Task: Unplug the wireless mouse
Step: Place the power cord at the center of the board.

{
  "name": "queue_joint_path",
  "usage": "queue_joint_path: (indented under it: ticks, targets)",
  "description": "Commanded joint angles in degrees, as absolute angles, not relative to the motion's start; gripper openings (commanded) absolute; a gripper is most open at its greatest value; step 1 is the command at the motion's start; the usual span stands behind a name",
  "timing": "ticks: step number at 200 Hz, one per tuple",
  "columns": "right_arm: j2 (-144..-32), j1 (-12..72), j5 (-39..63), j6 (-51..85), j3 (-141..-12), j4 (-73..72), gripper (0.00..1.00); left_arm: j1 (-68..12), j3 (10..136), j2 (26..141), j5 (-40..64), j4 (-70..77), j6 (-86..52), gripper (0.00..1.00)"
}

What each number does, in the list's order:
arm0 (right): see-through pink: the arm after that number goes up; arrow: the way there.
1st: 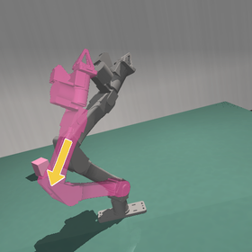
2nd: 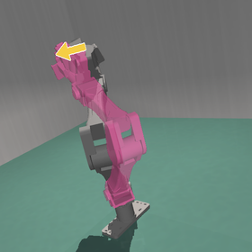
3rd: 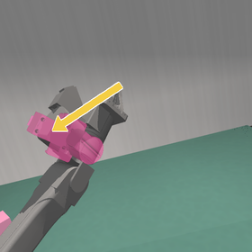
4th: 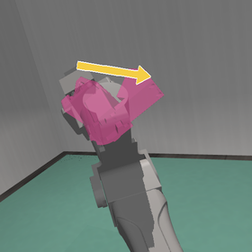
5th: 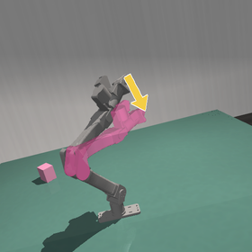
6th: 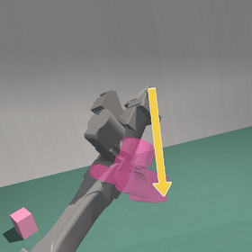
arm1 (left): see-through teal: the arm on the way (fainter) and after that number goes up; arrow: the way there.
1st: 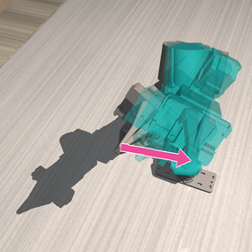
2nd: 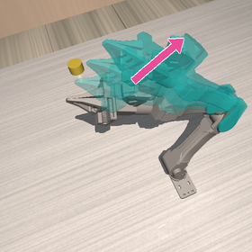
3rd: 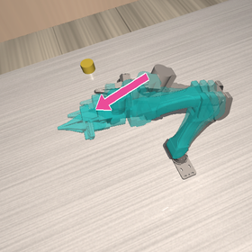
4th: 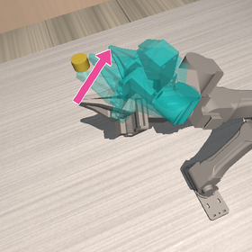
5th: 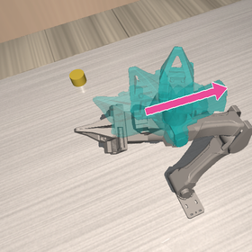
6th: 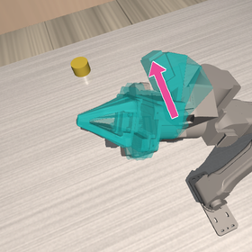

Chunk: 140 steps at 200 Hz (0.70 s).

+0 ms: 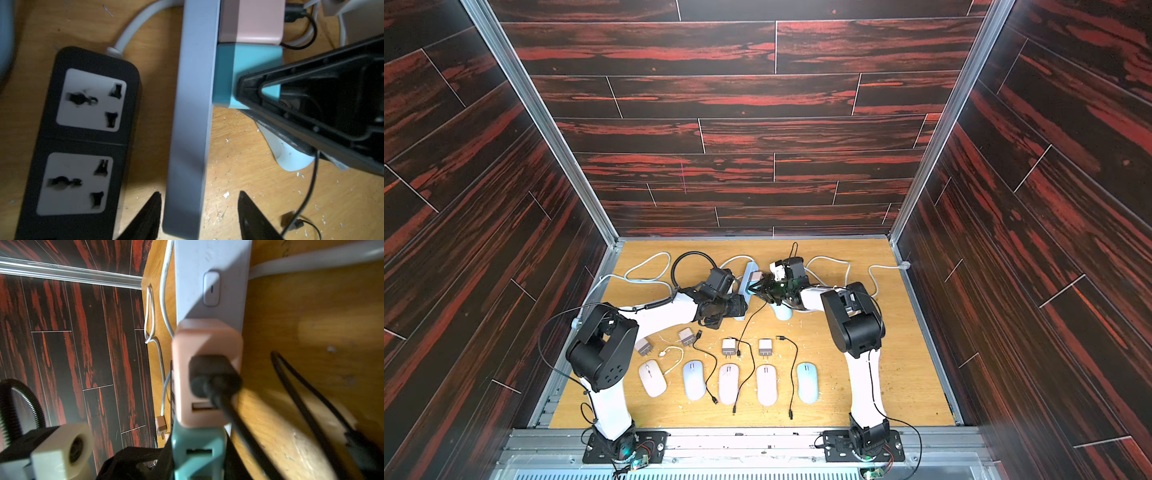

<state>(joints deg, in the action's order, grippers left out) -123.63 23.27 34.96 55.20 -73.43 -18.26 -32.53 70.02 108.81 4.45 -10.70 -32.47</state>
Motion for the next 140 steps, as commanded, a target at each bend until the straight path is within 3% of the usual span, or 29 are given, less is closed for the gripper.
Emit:
queue_joint_path:
  ticks: [1, 29, 53, 102, 140]
  targets:
    - [-121.54, 22.85, 35.77, 53.83, -72.51, -17.58, 0.10, -32.35, 71.87, 109.57, 2.73, -12.57, -31.95, 0.62]
    - [-121.81, 22.85, 36.22, 53.88, -72.56, -17.67, 0.09, -31.60, 72.60, 111.36, 2.63, -13.27, -31.39, 0.66]
    - [-121.99, 22.85, 36.64, 53.88, -72.75, -17.68, 0.09, -30.77, 73.93, 113.43, 5.02, -12.65, -30.94, 0.62]
    - [-122.30, 22.85, 37.04, 53.78, -72.88, -17.27, 0.07, -29.36, 75.85, 116.08, 8.23, -11.61, -30.91, 0.42]
    - [-120.58, 22.59, 36.17, 55.12, -69.82, -21.02, 0.05, -28.16, 73.86, 115.60, 8.35, -9.47, -33.13, 0.16]
